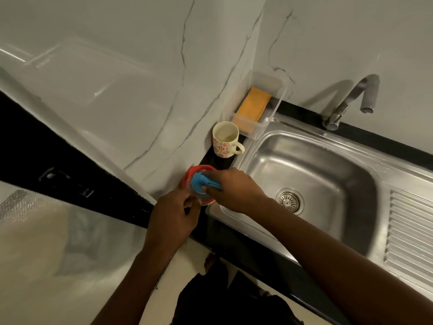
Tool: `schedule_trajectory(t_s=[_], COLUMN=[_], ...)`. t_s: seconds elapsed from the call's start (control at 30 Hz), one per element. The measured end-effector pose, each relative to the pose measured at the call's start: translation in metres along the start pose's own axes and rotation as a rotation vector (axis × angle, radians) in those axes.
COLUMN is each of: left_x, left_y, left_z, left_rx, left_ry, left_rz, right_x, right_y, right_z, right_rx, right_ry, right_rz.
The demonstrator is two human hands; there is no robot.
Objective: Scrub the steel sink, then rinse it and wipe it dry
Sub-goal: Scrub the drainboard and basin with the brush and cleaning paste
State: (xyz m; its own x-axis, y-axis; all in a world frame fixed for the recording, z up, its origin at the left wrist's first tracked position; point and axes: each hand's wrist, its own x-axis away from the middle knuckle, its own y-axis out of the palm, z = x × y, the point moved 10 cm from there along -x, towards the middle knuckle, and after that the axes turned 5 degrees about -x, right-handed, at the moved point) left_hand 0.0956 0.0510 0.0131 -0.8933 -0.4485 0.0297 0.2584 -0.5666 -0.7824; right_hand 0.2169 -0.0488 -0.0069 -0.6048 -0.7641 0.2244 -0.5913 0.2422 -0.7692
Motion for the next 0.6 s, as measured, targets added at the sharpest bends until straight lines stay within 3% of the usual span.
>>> schedule_trajectory(t_s=[0.33, 0.6], left_x=[-0.007, -0.006], left_y=[0.012, 0.015], left_z=[-0.011, 0.010], left_rx=[0.014, -0.050], left_ry=[0.031, 0.075], left_rz=[-0.106, -0.056], right_x=[-0.015, 0.009], right_y=[0.020, -0.011], right_z=[0.003, 0.028], right_rx=[0.096, -0.359], right_ry=[0.079, 0.124], right_rz=[0.001, 0.080])
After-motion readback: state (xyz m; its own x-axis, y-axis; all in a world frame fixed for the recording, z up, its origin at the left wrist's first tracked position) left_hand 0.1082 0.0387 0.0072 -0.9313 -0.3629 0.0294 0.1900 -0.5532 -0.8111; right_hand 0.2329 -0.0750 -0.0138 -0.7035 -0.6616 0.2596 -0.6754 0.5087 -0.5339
